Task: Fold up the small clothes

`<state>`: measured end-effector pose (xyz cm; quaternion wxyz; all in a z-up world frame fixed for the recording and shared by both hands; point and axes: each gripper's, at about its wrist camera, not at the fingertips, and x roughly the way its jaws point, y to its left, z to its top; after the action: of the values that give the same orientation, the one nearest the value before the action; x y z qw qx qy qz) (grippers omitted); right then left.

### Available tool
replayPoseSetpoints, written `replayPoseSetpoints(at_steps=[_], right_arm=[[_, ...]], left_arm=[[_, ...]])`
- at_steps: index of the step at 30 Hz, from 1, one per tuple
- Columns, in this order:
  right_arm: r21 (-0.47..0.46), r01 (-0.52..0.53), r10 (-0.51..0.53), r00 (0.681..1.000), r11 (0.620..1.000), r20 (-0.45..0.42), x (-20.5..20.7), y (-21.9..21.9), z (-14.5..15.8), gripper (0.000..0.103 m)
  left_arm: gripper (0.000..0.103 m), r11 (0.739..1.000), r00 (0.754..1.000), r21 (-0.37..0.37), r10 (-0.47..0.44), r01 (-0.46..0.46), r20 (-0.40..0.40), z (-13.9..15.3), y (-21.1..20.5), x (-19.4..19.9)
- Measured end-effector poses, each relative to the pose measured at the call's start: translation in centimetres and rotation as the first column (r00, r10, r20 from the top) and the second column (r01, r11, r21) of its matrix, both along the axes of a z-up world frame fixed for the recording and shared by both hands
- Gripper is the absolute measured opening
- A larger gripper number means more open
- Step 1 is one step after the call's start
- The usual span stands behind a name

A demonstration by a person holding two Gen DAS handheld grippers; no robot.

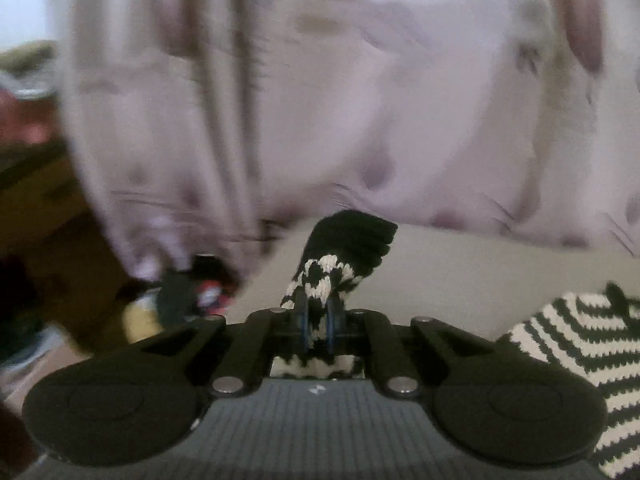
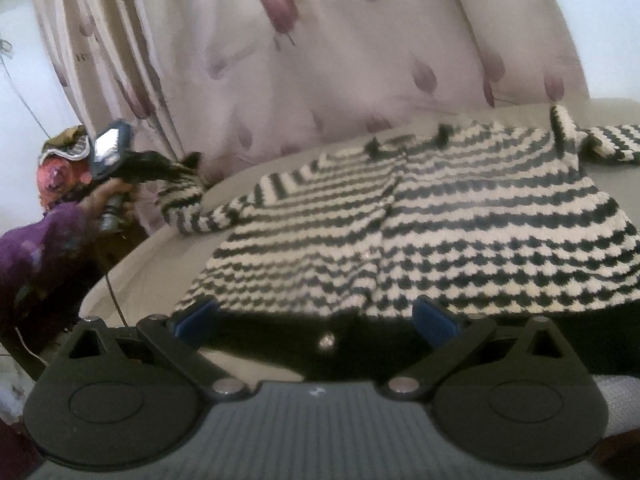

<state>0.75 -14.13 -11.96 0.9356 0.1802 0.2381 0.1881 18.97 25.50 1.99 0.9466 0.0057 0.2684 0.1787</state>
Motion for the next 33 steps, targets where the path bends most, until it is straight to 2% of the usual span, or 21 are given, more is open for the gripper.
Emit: replayPoseSetpoints(at_steps=[2, 3, 6, 7, 8, 9, 12, 14, 17, 18, 21, 23, 25, 27, 30, 33], right_arm=[[0.01, -0.016, 0.016, 1.0, 1.0, 0.014, -0.2, 0.2, -0.1, 0.103], [0.015, -0.025, 0.025, 1.0, 1.0, 0.019, -0.3, 0.2, -0.2, 0.103], [0.024, -0.049, 0.048, 0.998, 0.999, 0.033, -0.8, 0.5, -0.1, 0.103], [0.02, -0.057, 0.056, 0.998, 0.998, 0.042, -1.1, 0.6, 0.1, 0.103], [0.01, -0.062, 0.062, 0.996, 0.998, 0.056, -1.5, 0.7, 0.3, 0.103], [-0.004, -0.064, 0.064, 0.995, 0.998, 0.076, -2.0, 0.6, 0.5, 0.103], [-0.013, -0.055, 0.056, 0.991, 0.998, 0.118, -3.5, 0.0, 1.0, 0.103], [-0.001, -0.034, 0.034, 0.992, 0.999, 0.119, -4.2, -0.7, 1.1, 0.103], [0.03, 0.008, -0.011, 0.992, 1.0, 0.126, -5.1, -1.9, 1.1, 0.103], [0.039, 0.021, -0.026, 0.991, 0.999, 0.13, -5.5, -2.3, 1.0, 0.103], [0.06, 0.067, -0.074, 0.989, 0.996, 0.126, -6.5, -3.3, 0.7, 0.103], [0.078, 0.09, -0.099, 0.987, 0.993, 0.13, -7.0, -4.1, 0.4, 0.103], [0.09, 0.122, -0.133, 0.984, 0.988, 0.118, -7.4, -4.9, -0.1, 0.103], [0.109, 0.155, -0.166, 0.981, 0.982, 0.105, -7.8, -5.7, -0.7, 0.103], [0.125, 0.198, -0.209, 0.975, 0.972, 0.08, -8.3, -6.8, -1.5, 0.103], [0.07, 0.239, -0.245, 0.964, 0.969, 0.107, -9.0, -7.8, -1.5, 0.103]], left_arm=[[0.017, 0.998, 0.998, 0.015, 0.066, -0.066, -0.005, 1.1, 0.4, -3.3], [0.023, 0.995, 0.996, 0.026, 0.093, -0.093, -0.009, 1.4, 0.4, -4.3], [0.027, 0.982, 0.984, 0.079, 0.177, -0.174, -0.026, 1.2, 0.3, -8.4], [0.047, 0.975, 0.977, 0.071, 0.213, -0.21, -0.031, 0.9, 0.5, -9.6], [0.061, 0.969, 0.97, 0.06, 0.243, -0.241, -0.029, 0.6, 0.6, -10.9], [0.082, 0.964, 0.966, 0.061, 0.259, -0.258, -0.011, 0.3, 1.0, -11.8], [0.087, 0.938, 0.957, 0.192, 0.29, -0.289, 0.025, -0.7, 0.9, -13.6], [0.092, 0.943, 0.967, 0.219, 0.252, -0.251, 0.027, -1.0, 0.0, -14.8], [0.098, 0.954, 0.978, 0.215, 0.203, -0.207, 0.038, -1.5, -1.3, -17.0], [0.101, 0.964, 0.984, 0.196, 0.173, -0.177, 0.038, -1.7, -1.7, -17.8], [0.101, 0.988, 0.995, 0.114, 0.104, -0.104, 0.014, -3.3, -2.7, -19.5], [0.1, 1.0, 1.0, -0.007, 0.009, -0.009, -0.008, -4.3, -3.9, -20.9], [0.1, 0.987, 0.993, -0.113, -0.116, 0.113, -0.015, -5.3, -5.7, -21.9], [0.1, 0.965, 0.977, -0.159, -0.211, 0.206, -0.012, -6.4, -8.3, -22.8], [0.101, 0.934, 0.941, -0.127, -0.338, 0.334, -0.016, -7.9, -12.5, -23.8], [0.101, 0.919, 0.919, -0.109, -0.388, 0.379, -0.076, -9.4, -15.5, -23.5]])
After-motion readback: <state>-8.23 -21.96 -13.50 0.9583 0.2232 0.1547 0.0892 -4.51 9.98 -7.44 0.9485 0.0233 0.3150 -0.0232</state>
